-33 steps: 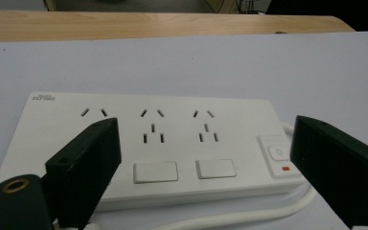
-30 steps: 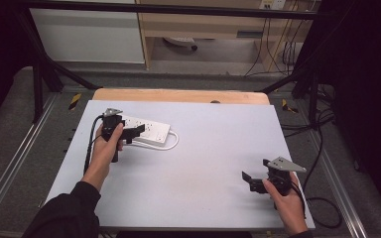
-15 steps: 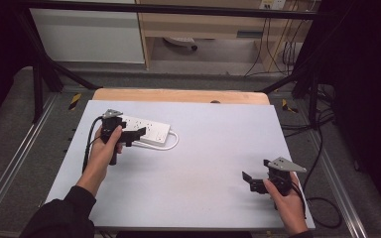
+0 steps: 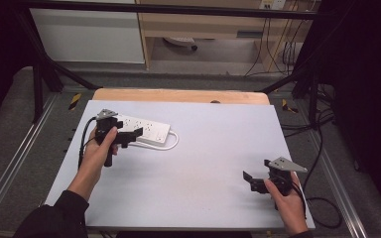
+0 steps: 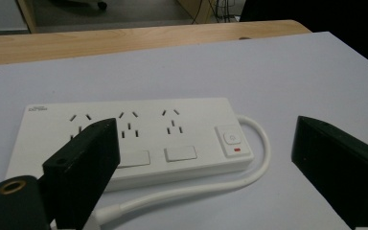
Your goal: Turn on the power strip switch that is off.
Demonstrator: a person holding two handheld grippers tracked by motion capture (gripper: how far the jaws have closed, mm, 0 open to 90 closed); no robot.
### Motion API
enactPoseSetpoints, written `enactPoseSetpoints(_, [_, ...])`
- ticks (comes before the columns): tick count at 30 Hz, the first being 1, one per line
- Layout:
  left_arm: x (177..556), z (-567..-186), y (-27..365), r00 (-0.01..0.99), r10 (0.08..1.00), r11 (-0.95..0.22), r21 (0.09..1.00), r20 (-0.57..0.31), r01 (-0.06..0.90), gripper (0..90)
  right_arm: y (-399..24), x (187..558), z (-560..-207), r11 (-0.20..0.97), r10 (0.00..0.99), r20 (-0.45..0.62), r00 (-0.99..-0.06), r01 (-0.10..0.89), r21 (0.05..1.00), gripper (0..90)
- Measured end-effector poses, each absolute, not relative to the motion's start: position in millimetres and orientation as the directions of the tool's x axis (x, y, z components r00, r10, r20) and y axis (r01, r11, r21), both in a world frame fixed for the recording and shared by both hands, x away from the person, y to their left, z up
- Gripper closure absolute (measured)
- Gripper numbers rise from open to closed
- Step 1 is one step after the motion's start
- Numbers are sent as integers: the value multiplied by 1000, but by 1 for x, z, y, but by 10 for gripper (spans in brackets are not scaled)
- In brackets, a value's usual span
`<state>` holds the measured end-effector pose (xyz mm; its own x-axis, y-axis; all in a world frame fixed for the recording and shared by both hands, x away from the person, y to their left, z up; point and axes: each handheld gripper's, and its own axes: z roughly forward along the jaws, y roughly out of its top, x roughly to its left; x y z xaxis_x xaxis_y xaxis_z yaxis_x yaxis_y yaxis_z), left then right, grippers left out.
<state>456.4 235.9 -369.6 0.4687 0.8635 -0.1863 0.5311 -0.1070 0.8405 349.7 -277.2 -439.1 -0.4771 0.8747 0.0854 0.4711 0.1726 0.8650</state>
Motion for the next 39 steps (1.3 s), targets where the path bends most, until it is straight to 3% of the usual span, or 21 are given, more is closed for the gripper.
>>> enactPoseSetpoints(39, [384,-372,263,495,854,-126,859,-161,497,75,-278,351,-439,171,875,86,-476,470,866,29])
